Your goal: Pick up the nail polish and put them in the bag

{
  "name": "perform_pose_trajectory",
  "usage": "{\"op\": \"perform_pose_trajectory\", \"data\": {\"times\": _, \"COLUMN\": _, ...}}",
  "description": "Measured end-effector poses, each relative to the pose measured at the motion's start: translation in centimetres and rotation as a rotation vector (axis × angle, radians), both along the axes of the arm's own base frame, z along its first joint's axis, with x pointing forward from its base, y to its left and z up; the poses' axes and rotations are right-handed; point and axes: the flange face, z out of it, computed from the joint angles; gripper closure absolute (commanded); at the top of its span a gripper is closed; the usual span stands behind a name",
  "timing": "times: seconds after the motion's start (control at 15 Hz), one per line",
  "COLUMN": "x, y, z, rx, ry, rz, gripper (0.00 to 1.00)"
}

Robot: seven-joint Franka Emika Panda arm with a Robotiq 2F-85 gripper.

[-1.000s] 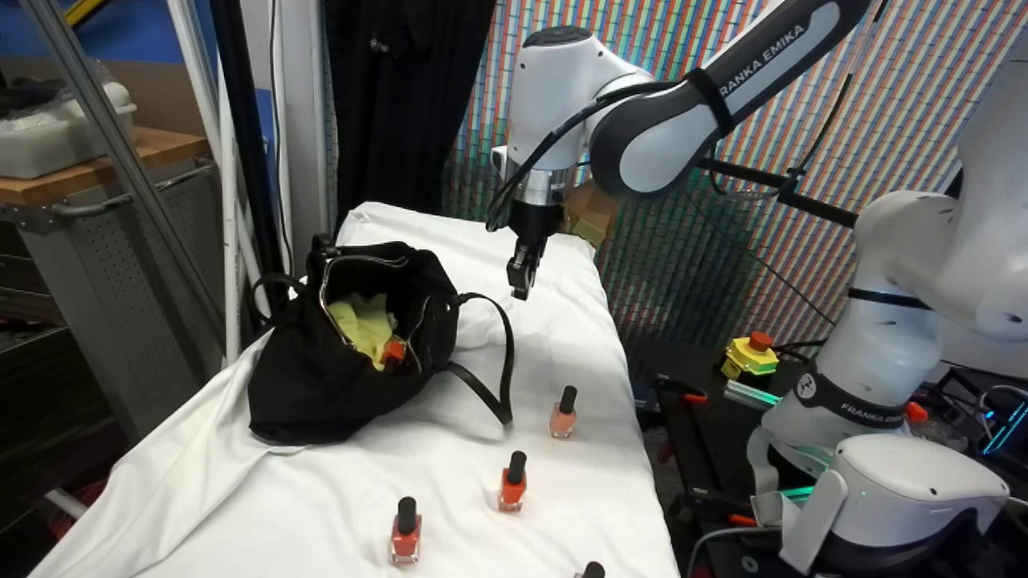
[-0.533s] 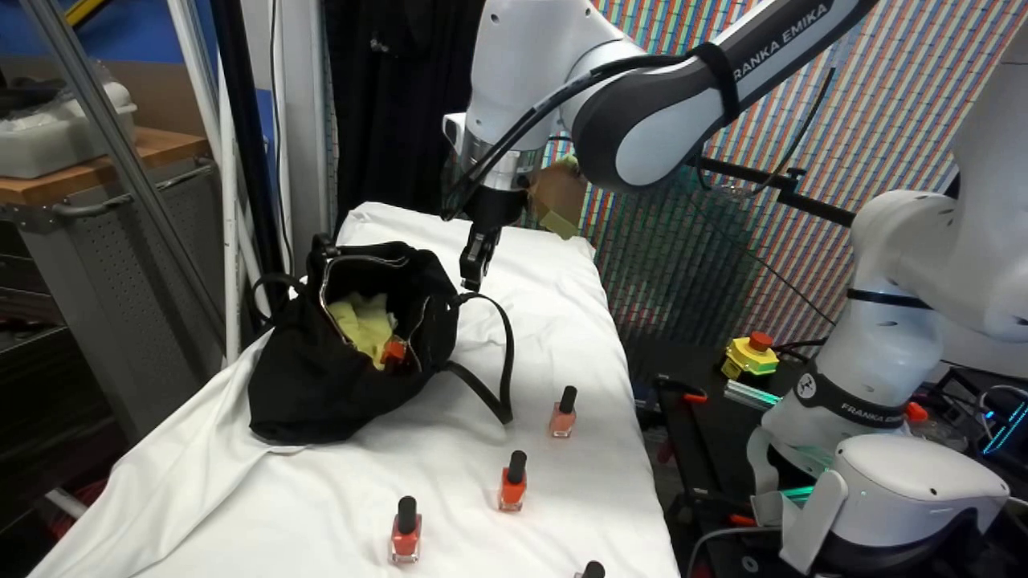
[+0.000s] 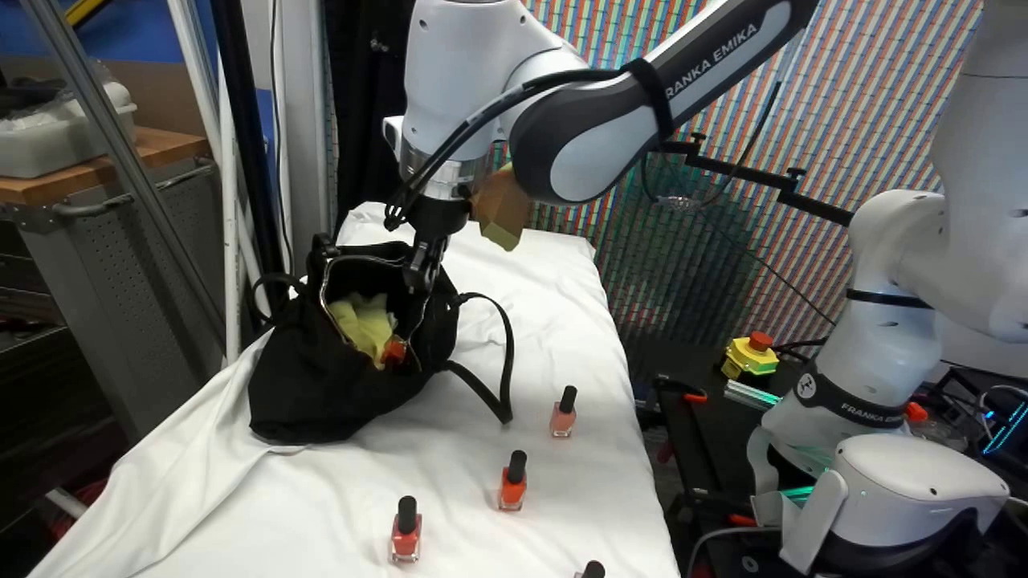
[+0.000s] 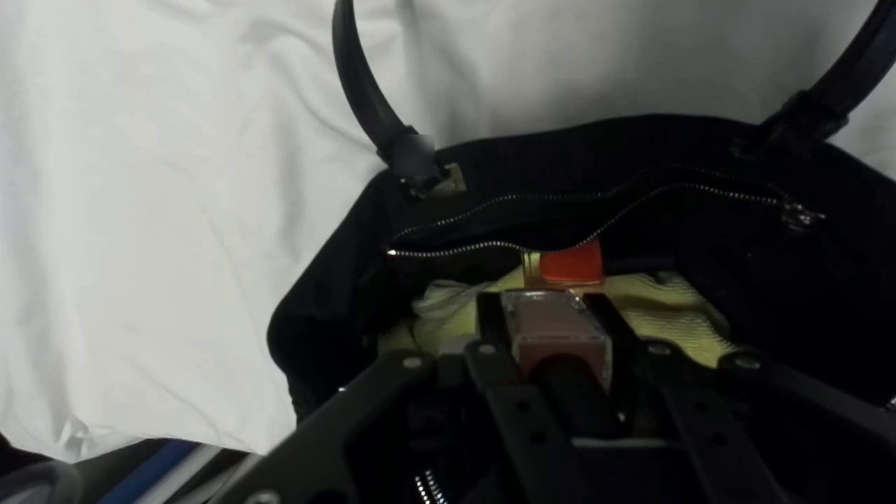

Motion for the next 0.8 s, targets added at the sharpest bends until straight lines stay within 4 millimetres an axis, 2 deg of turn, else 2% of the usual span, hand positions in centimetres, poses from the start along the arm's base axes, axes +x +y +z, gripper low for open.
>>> {"op": "perform_pose_trajectory", "data": {"times": 0.33, "x": 3.6, "y": -0.4, "z": -1.6, "rx": -0.008, "ry": -0.013, "rz": -0.020, "gripper": 0.79}}
{"op": "perform_pose_trajectory", "data": {"times": 0.4, "x": 4.2, "y": -0.5, "z": -1.9, "rx": -0.011, "ry": -0.016, "rz": -0.025, "gripper": 0.76}}
{"op": "perform_pose_trajectory", "data": {"times": 0.47, "x": 4.8, "y": -0.6, "z": -2.3, "rx": -0.015, "ry": -0.019, "rz": -0.030, "gripper": 0.35}}
{"op": "perform_pose_trajectory", "data": {"times": 0.6, "x": 5.6, "y": -0.8, "z": -2.8, "rx": -0.020, "ry": -0.024, "rz": -0.041, "gripper": 0.30}}
{"op": "perform_pose_trajectory", "data": {"times": 0.8, "x": 6.4, "y": -1.0, "z": -3.1, "rx": -0.026, "ry": -0.032, "rz": -0.057, "gripper": 0.09}}
